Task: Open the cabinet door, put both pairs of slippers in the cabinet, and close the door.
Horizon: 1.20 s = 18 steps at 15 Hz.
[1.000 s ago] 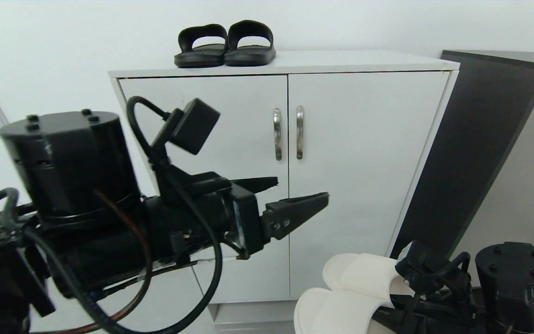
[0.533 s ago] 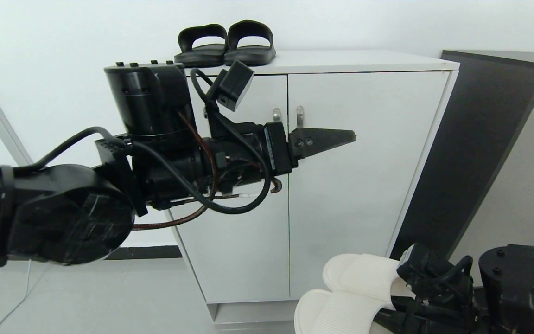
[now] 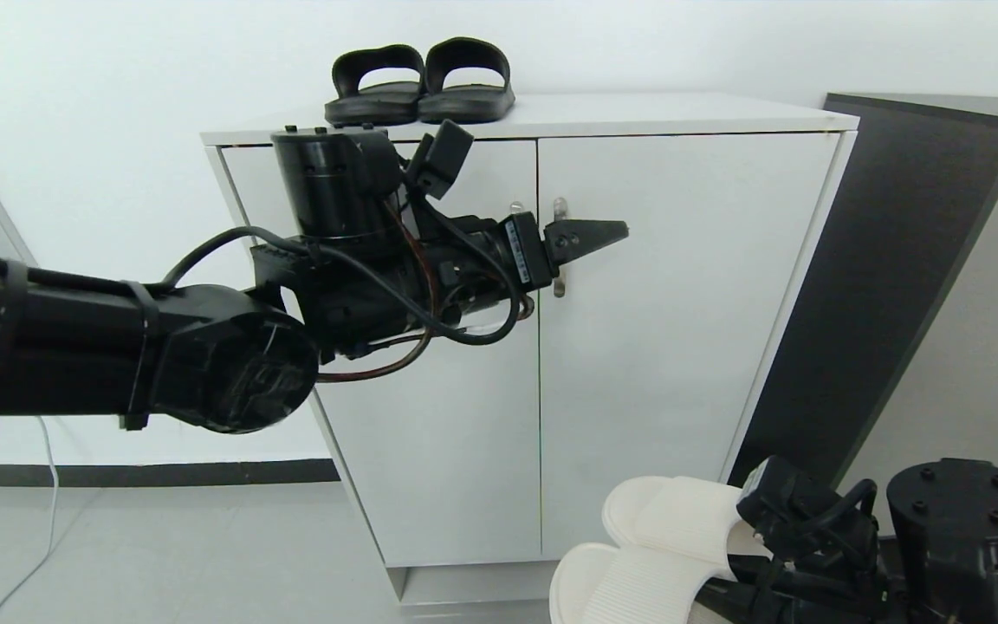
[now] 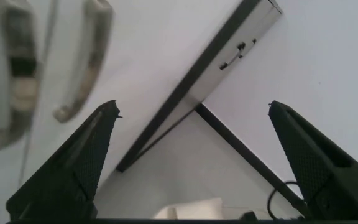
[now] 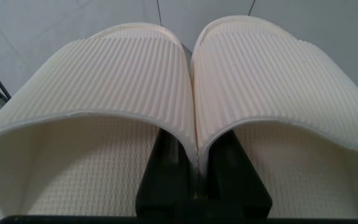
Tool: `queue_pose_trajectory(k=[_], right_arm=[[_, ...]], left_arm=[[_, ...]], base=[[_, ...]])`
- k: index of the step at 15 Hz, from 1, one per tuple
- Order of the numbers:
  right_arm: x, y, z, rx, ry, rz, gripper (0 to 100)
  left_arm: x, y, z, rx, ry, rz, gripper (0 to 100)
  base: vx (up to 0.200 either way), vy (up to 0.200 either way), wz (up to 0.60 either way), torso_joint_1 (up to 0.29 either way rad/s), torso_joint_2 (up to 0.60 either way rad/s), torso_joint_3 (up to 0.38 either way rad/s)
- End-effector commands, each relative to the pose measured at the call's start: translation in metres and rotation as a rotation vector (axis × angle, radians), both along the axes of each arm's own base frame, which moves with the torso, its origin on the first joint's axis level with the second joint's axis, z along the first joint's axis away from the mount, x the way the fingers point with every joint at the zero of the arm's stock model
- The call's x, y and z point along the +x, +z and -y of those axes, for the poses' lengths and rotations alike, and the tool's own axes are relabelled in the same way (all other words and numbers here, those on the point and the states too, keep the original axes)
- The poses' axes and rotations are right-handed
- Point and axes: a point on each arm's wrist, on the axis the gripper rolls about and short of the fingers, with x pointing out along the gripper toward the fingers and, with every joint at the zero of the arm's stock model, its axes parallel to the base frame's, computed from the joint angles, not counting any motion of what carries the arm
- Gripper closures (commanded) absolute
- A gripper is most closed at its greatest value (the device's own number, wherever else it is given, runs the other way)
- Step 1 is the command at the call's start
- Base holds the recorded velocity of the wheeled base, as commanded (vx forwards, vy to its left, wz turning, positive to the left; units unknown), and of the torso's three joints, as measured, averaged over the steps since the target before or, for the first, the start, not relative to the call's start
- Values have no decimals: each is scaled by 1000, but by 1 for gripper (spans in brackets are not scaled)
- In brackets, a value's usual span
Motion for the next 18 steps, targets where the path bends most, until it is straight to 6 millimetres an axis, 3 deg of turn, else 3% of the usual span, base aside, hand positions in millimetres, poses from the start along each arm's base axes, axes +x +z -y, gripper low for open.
queue_pose_trajectory(k=[1, 15, 16, 18], right_arm=[[0, -1, 0, -5, 1, -4, 100], [1, -1, 0, -4, -2, -3, 100], [1, -1, 0, -4, -4, -3, 100], [1, -2, 0, -5, -2, -4, 100]], left_arm=[[12, 0, -4, 1, 30, 13, 0], [48, -11, 10, 26, 69, -9, 0], [48, -10, 10, 23, 70, -5, 100], [47, -9, 10, 22, 71, -4, 100]], base=[[0, 0, 0, 0, 0, 0], [0, 0, 0, 0, 0, 0], [0, 0, 0, 0, 0, 0], [0, 0, 0, 0, 0, 0]])
